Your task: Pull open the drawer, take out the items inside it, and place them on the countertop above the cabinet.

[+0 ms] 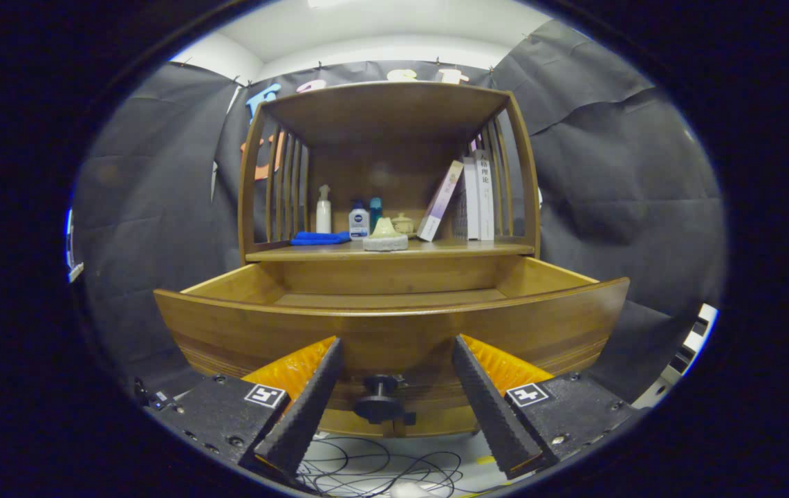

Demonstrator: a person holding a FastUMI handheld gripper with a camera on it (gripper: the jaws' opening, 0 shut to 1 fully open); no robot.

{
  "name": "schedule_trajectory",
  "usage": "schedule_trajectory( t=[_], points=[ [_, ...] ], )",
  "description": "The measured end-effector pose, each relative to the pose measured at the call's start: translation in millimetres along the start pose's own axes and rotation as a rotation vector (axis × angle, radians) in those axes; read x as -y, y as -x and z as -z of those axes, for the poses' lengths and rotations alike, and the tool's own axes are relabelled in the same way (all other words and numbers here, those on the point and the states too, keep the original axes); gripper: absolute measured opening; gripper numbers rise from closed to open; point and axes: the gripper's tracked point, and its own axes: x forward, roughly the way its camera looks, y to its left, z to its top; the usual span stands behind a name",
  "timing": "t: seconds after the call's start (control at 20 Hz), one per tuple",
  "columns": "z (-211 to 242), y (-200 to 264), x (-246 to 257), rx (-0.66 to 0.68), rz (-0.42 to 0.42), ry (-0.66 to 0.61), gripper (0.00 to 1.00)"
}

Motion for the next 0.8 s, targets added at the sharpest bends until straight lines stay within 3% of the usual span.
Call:
schedule_trajectory(
  t=[0.45,0.8],
  points=[
    [-10,-8,-5,0.049,-0.001,0.021,0.99],
    [-30,-63,-11,0.058,0.014,0.022,0.99]
  ],
)
